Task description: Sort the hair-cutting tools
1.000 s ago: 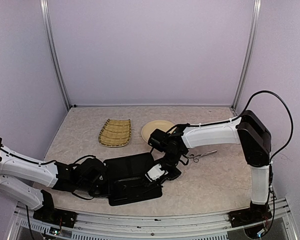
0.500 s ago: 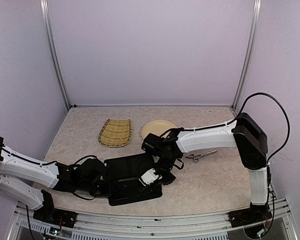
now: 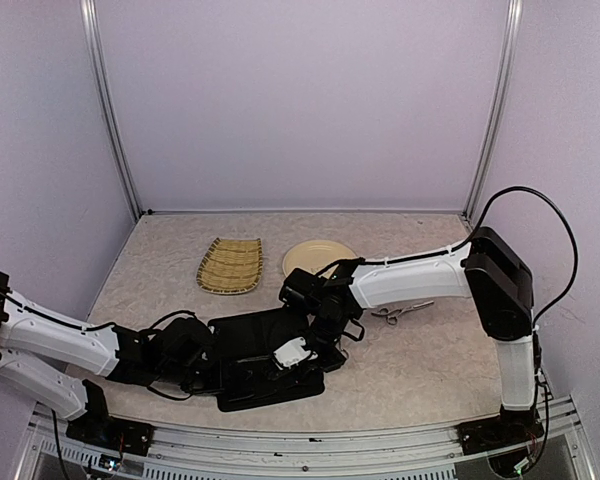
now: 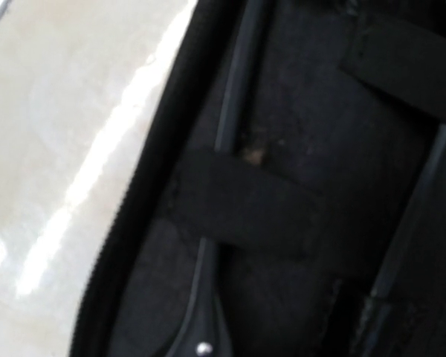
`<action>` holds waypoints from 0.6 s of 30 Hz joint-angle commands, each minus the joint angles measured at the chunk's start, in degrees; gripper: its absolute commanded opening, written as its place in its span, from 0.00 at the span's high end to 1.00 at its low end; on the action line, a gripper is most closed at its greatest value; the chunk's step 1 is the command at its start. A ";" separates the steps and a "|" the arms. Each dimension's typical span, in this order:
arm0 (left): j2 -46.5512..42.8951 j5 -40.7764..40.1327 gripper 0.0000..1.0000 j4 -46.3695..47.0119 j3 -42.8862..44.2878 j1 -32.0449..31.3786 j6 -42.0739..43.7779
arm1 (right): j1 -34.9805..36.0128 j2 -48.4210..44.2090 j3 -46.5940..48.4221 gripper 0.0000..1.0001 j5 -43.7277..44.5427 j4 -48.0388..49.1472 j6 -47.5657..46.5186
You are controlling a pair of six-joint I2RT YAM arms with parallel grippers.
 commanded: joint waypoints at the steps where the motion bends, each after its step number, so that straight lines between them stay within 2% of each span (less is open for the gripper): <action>1: 2.30 1.86 1.00 -6.27 -2.64 -1.08 -0.03 | 0.22 2.08 -1.75 1.00 2.86 1.52 2.31; 8: 2.97 1.85 1.00 -5.95 -2.64 -1.08 0.27 | 0.31 4.68 3.48 1.00 2.43 -1.53 2.49; 13: 2.33 1.49 1.00 -6.59 -2.49 -1.14 0.48 | -0.91 1.10 -2.70 1.00 5.70 -0.71 0.08; 18: 2.97 1.12 1.00 -6.58 -1.68 -1.17 0.84 | -1.87 0.14 -3.45 1.00 4.84 -2.34 1.09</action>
